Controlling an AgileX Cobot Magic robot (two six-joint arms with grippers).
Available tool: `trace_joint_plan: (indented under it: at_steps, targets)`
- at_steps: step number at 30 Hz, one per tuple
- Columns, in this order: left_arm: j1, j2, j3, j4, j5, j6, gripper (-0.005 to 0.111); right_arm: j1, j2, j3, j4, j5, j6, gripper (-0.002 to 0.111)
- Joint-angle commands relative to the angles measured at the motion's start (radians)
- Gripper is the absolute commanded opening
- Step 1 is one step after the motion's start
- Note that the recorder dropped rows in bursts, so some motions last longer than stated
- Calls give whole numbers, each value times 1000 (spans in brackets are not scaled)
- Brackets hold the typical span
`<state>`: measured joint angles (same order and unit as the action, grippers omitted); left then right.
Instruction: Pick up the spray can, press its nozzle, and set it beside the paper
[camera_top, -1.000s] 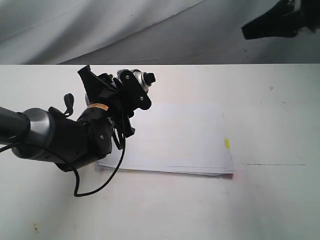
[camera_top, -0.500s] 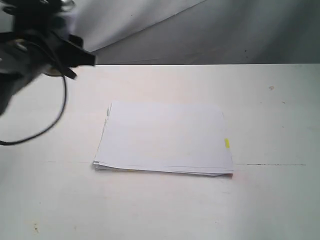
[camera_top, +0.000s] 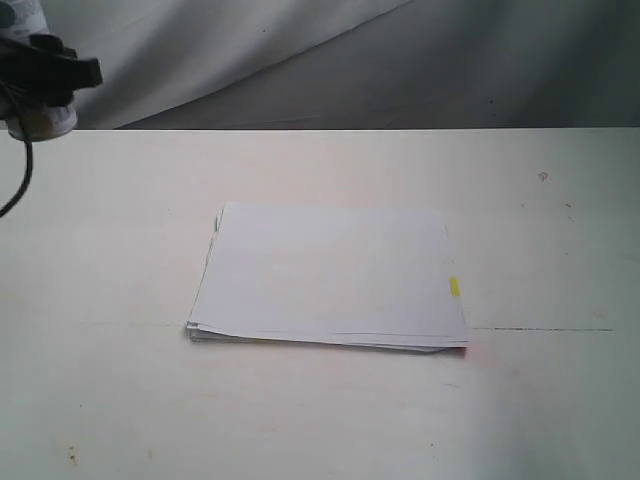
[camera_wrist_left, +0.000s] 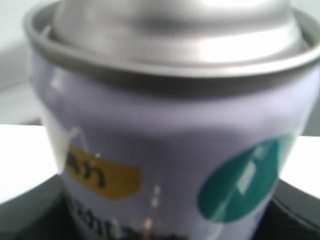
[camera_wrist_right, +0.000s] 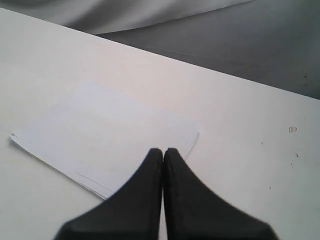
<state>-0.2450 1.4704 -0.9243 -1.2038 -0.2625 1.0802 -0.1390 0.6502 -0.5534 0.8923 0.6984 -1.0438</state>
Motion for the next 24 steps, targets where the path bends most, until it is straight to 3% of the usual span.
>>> trace_joint_plan:
  at_steps: [1, 5, 9, 13, 24]
  targets:
    - [1, 112, -9, 177, -47, -254, 0, 0, -5, 28, 15, -32, -2, 0]
    - [1, 223, -9, 432, -171, -623, 0, 0, -5, 28, 15, -41, -6, 0]
    - [1, 320, -9, 666, -270, -834, 0, 0, -5, 28, 15, -47, -21, 0]
    - [1, 390, -9, 784, -341, -922, 0, 0, -5, 28, 15, -69, -23, 0]
    - [1, 565, -9, 966, -459, -965, 0, 0, -5, 28, 15, -108, -25, 0]
